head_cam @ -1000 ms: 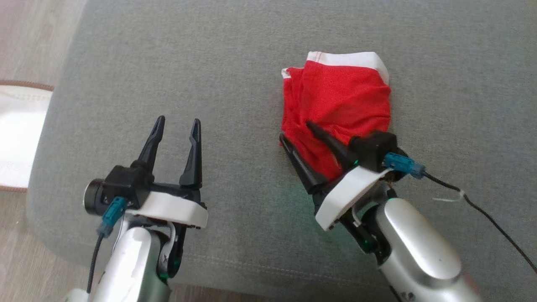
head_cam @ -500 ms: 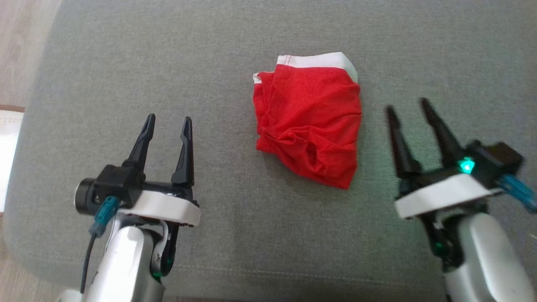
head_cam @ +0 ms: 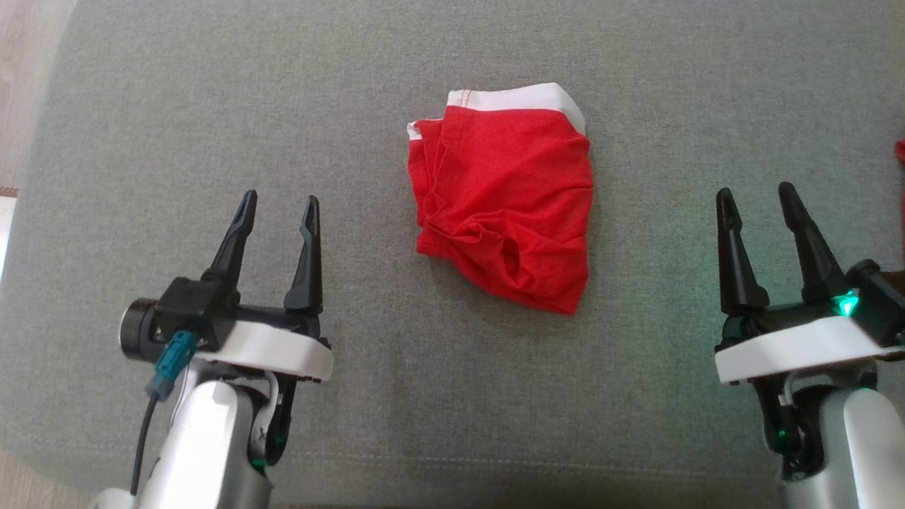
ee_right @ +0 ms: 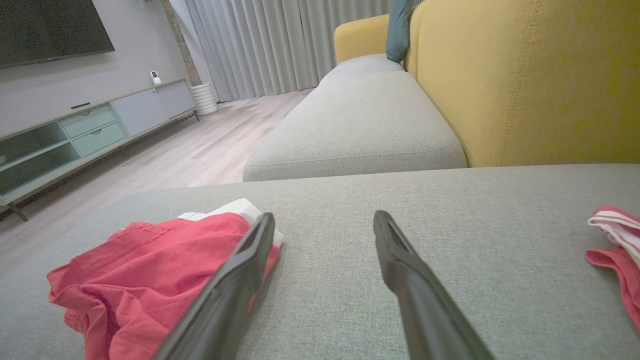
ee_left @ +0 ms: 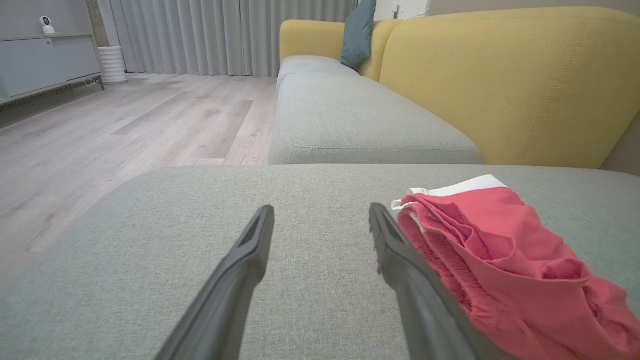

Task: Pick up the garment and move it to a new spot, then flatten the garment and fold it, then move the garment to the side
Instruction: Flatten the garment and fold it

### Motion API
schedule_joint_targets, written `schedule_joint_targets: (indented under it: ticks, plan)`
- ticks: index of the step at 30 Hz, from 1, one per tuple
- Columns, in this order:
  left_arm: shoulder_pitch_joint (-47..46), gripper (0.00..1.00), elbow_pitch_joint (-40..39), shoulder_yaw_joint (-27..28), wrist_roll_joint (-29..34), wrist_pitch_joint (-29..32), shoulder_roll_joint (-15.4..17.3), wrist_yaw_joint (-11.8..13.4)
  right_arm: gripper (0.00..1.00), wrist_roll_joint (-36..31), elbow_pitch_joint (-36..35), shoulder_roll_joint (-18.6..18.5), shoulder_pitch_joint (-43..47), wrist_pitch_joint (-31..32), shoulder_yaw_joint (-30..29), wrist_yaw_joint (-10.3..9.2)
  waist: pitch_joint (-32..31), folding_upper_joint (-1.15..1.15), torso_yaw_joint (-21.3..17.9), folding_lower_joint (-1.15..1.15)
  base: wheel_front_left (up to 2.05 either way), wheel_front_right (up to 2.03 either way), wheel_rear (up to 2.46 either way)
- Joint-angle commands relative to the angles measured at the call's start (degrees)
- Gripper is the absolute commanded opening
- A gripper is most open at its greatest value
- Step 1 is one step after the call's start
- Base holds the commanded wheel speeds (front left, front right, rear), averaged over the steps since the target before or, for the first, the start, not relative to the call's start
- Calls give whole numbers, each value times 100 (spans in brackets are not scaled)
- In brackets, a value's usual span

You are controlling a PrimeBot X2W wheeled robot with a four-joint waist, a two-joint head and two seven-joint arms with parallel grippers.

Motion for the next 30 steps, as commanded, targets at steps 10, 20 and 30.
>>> schedule_joint_targets:
  ticks: [10,20,30]
  plan:
    - [-163,100,-218,198,86,-29,98,-8,0,-73,-83,-5,-158,100,271,20,39,0,55,0,0,0,0]
    - [-392,100,-241,127,83,-29,64,-55,0,355,1302,-372,-1364,-12,1750,20,326,0,337,0,0,0,0]
    - [-457,100,-261,117,55,-29,22,-34,0,1027,2403,-531,-2055,-298,2899,20,458,0,515,0,0,0,0]
